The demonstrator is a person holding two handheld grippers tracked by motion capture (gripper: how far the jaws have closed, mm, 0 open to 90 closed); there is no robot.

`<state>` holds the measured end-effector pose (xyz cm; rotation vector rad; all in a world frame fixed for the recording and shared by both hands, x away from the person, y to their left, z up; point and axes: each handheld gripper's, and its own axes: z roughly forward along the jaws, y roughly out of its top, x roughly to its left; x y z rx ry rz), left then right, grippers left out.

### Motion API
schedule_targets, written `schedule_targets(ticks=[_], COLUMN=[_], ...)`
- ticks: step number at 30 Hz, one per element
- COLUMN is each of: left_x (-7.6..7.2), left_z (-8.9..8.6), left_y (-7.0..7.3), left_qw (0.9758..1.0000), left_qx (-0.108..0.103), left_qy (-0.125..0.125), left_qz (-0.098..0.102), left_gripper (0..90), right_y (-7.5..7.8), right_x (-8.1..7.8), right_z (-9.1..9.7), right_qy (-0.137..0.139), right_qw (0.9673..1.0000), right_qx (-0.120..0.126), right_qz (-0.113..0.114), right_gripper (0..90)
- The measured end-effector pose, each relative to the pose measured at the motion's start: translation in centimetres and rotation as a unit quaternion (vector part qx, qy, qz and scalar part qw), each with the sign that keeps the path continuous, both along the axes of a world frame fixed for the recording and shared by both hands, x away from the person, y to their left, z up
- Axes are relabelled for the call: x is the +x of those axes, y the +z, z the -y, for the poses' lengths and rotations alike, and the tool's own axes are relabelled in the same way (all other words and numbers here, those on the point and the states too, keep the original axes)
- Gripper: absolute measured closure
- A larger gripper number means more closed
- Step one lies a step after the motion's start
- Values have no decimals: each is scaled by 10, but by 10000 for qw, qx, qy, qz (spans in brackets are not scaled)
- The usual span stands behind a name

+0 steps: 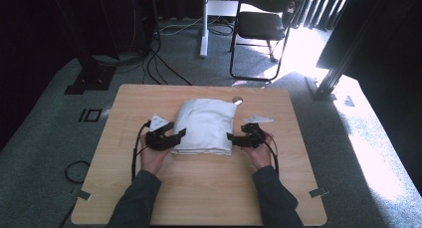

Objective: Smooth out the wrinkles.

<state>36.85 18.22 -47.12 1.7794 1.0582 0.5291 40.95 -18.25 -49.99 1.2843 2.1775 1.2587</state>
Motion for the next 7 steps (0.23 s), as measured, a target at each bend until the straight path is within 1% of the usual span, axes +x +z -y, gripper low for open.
schedule_targets(ticks=[2, 3, 4, 5, 6, 7], left_x=[-14, -19, -25, -33, -39, -39], left_z=[-21, -29, -39, -51, -61, -61], left_y=[8, 11, 15, 19, 23, 23], left_qw=[9999, 9997, 9994, 9990, 9986, 9986], left_qx=[-109, -157, -241, -300, -298, -298], left_qy=[120, 159, 226, 306, 399, 399], left_qz=[32, 42, 82, 132, 173, 173], left_gripper=[403, 397, 394, 381, 379, 379], right_y=[12, 20, 24, 28, 33, 37], right_x=[-15, -24, -29, -36, -43, -49], right_z=[21, 34, 42, 53, 66, 76], right_qy=[-188, -312, -406, -532, -714, -882], right_qw=[9996, 9989, 9982, 9969, 9952, 9935], right_qx=[118, 178, 232, 326, 361, 339], right_qz=[187, 310, 383, 469, 562, 629], right_gripper=[229, 210, 196, 181, 163, 157])
